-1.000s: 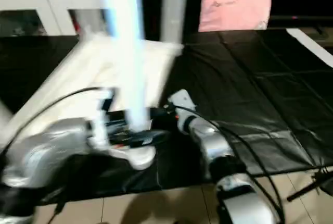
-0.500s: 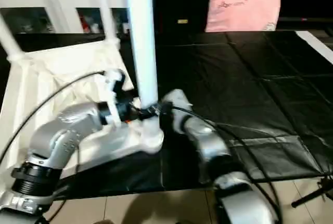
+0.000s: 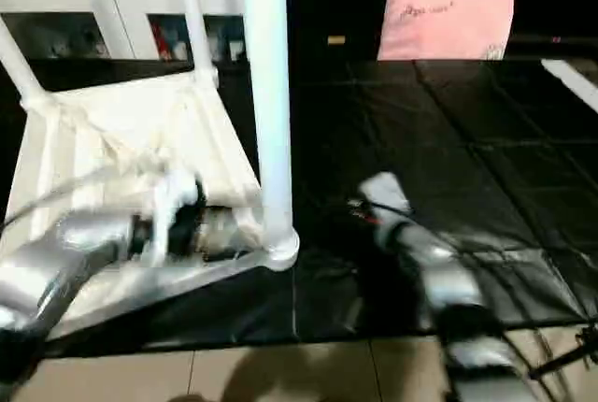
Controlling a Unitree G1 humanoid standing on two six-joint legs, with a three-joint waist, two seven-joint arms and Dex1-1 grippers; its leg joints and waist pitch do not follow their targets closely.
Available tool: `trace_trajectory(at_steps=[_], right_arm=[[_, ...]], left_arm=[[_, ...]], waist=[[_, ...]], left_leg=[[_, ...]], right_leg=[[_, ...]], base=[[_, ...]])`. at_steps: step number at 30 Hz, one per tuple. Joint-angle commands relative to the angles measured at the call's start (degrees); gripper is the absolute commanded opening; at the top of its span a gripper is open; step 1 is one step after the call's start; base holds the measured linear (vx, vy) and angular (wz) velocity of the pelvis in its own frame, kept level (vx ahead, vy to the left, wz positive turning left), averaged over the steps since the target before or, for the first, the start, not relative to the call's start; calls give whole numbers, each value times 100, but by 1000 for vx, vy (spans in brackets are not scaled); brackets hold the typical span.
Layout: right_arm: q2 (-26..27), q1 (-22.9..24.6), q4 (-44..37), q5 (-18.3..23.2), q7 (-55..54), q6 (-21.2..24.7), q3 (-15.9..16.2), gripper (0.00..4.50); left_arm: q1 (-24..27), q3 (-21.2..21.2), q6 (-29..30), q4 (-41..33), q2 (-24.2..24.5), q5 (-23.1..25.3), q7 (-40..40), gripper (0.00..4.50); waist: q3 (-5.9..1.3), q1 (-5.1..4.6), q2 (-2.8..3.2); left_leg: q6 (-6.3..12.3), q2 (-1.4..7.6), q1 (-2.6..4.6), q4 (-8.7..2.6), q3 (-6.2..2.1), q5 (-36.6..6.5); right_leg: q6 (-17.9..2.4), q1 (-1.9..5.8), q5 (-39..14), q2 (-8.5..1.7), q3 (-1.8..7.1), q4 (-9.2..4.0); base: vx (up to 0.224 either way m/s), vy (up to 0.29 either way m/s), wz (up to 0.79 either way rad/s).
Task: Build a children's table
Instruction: Rotate table base
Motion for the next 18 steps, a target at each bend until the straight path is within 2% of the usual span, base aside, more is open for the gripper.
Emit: trace_trajectory(at_steps=[1,3,5,7,9,10,11,12,13,14,15,18], right_arm=[[-150,93,-430,175,366,135,18,450],[-150,93,-430,175,366,135,18,450],[-150,93,-430,175,366,135,18,450],[-150,93,-430,175,366,135,18,450],[-204,142,-541,217,480,160,33,450],[-632,517,-1526,716,1293,569,177,450],[-974,820,-2330,1144,1946,957,281,450],[-1232,1045,-2938,1485,2423,1267,355,450],[-1253,1062,-2985,1510,2459,1290,361,450],[-1532,1266,-3579,1818,2903,1617,449,450],[-1532,1266,-3579,1818,2903,1617,449,450],[-1690,1355,-3925,1971,3169,1871,450,450]], left_arm=[[9,-161,256,-307,173,123,32,417],[9,-161,256,-307,173,123,32,417],[9,-161,256,-307,173,123,32,417],[9,-161,256,-307,173,123,32,417],[33,-207,346,-369,232,128,49,396],[4,-266,649,-367,157,223,369,388],[-28,-314,850,-341,92,346,598,382],[-63,-358,961,-297,44,467,754,367],[-66,-362,964,-292,41,479,761,367],[-107,-407,981,-202,4,639,819,352],[-107,-407,981,-202,4,639,819,337],[-130,-430,1033,-175,-6,669,824,323]], waist=[[-332,15,-24],[-319,9,-31],[-319,5,-27],[-334,4,-32],[-346,7,-28],[-351,9,-4],[-370,65,2],[-351,75,-23],[-346,82,-21],[-340,90,-5],[-333,114,-18],[-308,69,-30]], left_leg=[[232,115,-5,-385,-21,-1205],[225,94,-5,-378,-15,-1227],[207,98,-8,-378,-19,-1220],[201,93,-10,-369,-21,-1166],[210,100,-14,-368,-22,-1102],[226,100,-24,-363,-23,-1035],[315,125,4,-334,-31,-1009],[451,140,3,-343,-21,-1008],[502,117,-34,-350,-24,-984],[526,112,-47,-357,-30,-964],[499,127,-27,-354,-31,-1067],[370,78,-22,-352,-34,-1266]], right_leg=[[-571,324,-2190,-371,342,-499],[-521,303,-2492,-377,327,-553],[-522,299,-2531,-381,324,-561],[-539,300,-2411,-367,325,-542],[-587,308,-2238,-364,328,-515],[-622,311,-2084,-360,332,-496],[-571,349,-1709,-318,351,-452],[-577,321,-1521,-307,363,-450],[-555,361,-1527,-294,347,-459],[-506,354,-1705,-307,334,-494],[-421,331,-2060,-340,329,-536],[-238,300,-2834,-359,289,-646]], base=[[0,0,0],[0,0,0],[0,0,0],[0,0,0],[0,0,0],[0,0,0],[0,0,0],[0,0,0],[0,0,0],[0,0,0],[0,0,0],[0,0,0]])
